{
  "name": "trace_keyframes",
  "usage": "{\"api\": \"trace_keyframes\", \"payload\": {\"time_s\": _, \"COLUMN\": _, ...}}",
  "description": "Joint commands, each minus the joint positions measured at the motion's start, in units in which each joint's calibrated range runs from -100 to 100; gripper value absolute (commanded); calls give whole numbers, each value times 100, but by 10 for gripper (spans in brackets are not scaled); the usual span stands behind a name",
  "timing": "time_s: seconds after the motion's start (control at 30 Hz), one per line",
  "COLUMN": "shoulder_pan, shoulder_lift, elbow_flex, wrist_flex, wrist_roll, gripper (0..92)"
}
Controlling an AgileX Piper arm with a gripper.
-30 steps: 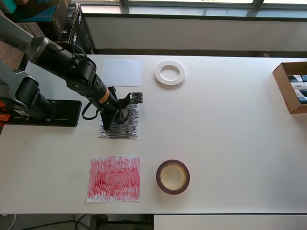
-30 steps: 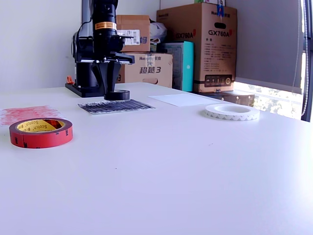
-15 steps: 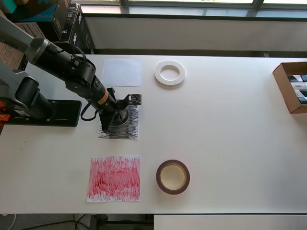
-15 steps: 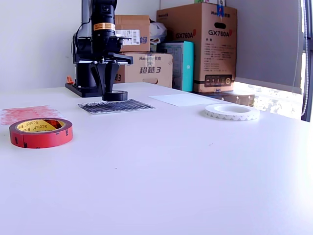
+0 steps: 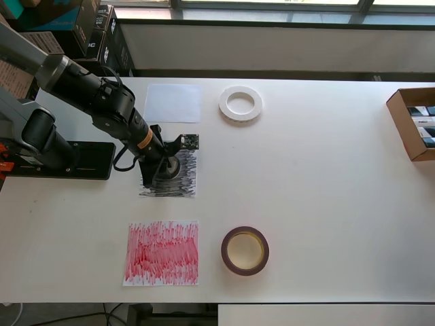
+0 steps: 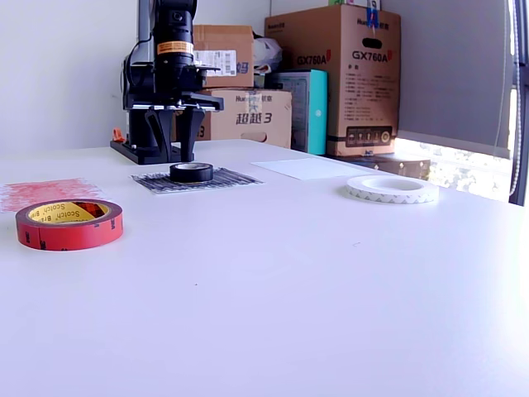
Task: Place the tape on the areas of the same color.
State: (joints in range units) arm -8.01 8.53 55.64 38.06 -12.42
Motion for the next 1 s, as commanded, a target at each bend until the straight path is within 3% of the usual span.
{"api": "trace_keyframes", "payload": {"time_s": 0.0, "shoulder_pan": -3, "shoulder_lift": -20, "elbow_flex": -34, "wrist_flex": -43, "wrist_roll": 31, "gripper": 361}}
{"api": "trace_keyframes", "payload": {"time_s": 0.4, "shoulder_pan": -113, "shoulder_lift": 26, "elbow_flex": -1443, "wrist_flex": -408, "wrist_roll": 40, "gripper": 361}}
{"api": "trace_keyframes", "payload": {"time_s": 0.57, "shoulder_pan": -105, "shoulder_lift": 213, "elbow_flex": -2015, "wrist_flex": -357, "wrist_roll": 490, "gripper": 361}}
{"api": "trace_keyframes", "payload": {"time_s": 0.97, "shoulder_pan": -82, "shoulder_lift": 1607, "elbow_flex": -3951, "wrist_flex": 1315, "wrist_roll": 1448, "gripper": 361}}
